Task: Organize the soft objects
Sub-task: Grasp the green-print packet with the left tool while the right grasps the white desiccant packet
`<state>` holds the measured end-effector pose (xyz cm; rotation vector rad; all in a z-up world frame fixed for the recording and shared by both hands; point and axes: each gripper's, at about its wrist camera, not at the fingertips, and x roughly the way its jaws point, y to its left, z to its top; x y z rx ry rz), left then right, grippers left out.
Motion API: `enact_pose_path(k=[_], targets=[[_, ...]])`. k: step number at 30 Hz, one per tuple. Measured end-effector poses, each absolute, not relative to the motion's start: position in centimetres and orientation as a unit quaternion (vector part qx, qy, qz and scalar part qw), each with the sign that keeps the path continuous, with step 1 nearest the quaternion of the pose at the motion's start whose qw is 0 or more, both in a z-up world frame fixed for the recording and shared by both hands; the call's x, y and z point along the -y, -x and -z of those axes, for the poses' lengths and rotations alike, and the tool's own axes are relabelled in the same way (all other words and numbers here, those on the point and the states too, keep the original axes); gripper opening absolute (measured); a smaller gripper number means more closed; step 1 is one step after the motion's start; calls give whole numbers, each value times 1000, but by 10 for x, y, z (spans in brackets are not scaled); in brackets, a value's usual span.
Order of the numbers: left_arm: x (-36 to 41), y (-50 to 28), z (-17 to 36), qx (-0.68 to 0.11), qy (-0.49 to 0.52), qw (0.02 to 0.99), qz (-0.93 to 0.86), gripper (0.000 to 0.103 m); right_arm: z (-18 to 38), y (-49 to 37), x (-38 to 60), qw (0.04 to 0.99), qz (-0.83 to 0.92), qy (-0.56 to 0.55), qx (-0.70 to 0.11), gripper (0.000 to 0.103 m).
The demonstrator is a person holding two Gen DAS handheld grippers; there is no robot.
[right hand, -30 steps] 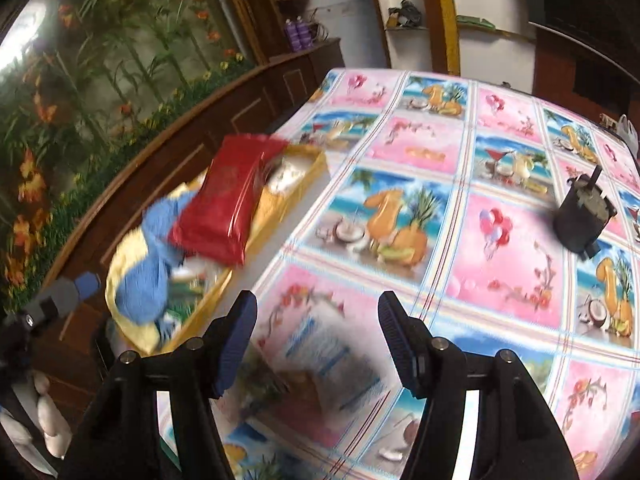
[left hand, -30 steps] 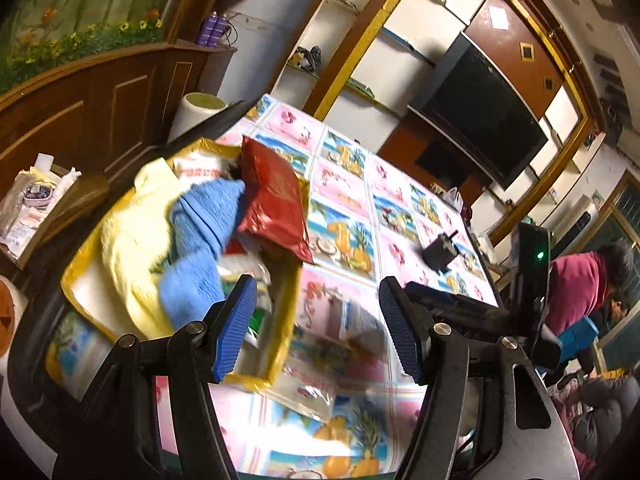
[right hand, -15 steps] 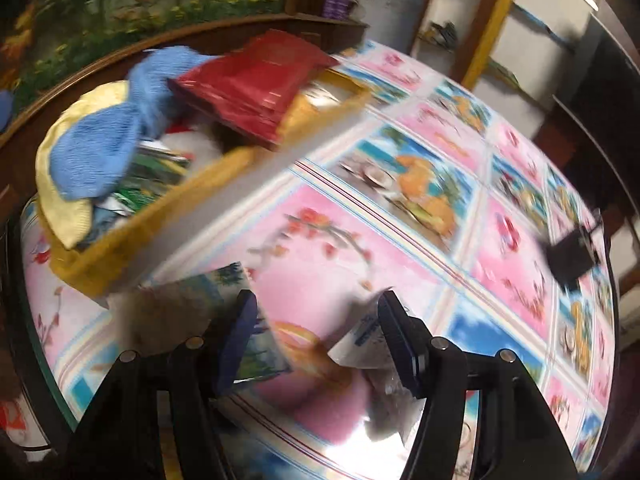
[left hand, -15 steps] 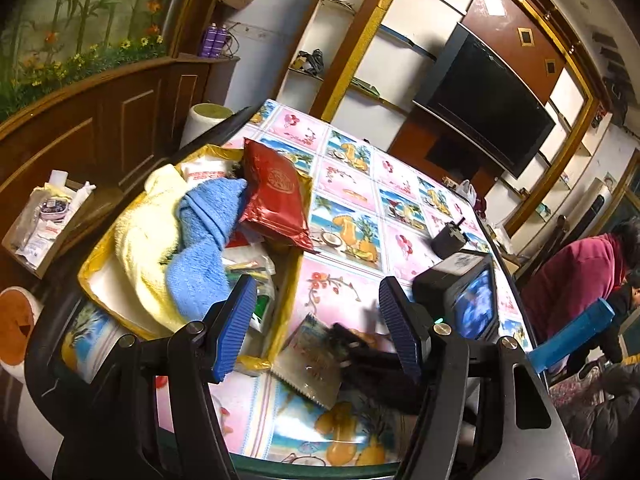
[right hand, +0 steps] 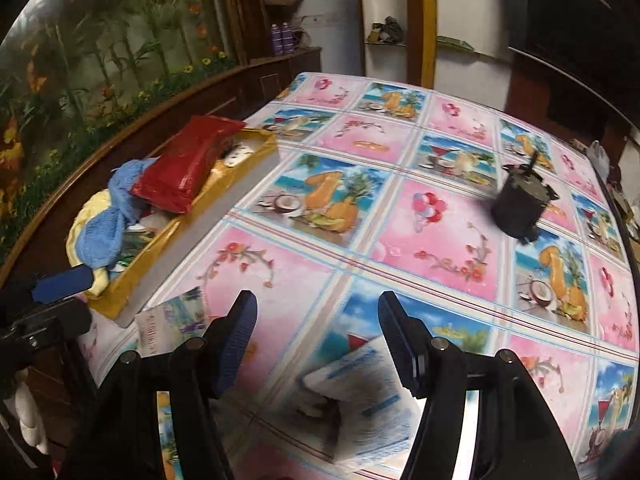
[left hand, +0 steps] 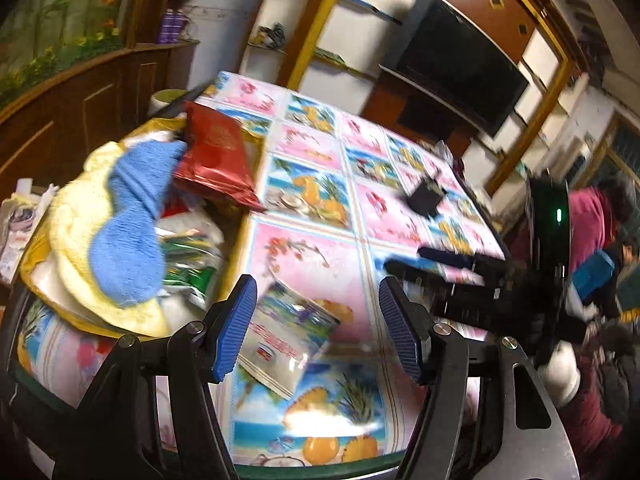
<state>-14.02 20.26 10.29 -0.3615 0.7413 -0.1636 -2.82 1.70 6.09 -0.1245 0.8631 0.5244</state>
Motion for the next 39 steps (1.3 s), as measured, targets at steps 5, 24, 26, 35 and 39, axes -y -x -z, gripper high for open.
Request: enact_pose_path(k=[5,24,26,35,39], targets=[[-241,154,-114,-325,217,920,26,64,-43,46,-92,838,-320,114,-427,63],[-212,145,-98,-365,173,911,87,64,-48,36,-35,851,-257,98,-448,44],[-201,140,-95,-376,163,907,99,64,-61,33,-8,866,-236,69,-435,50],[-138,105,-77,-409,42,901,139,64,-36,29,50,862,-191,47,-467,59],[-101,89,-62,-426,-50,886,176,64,-19,27,46,855,-179,56,-483,59]])
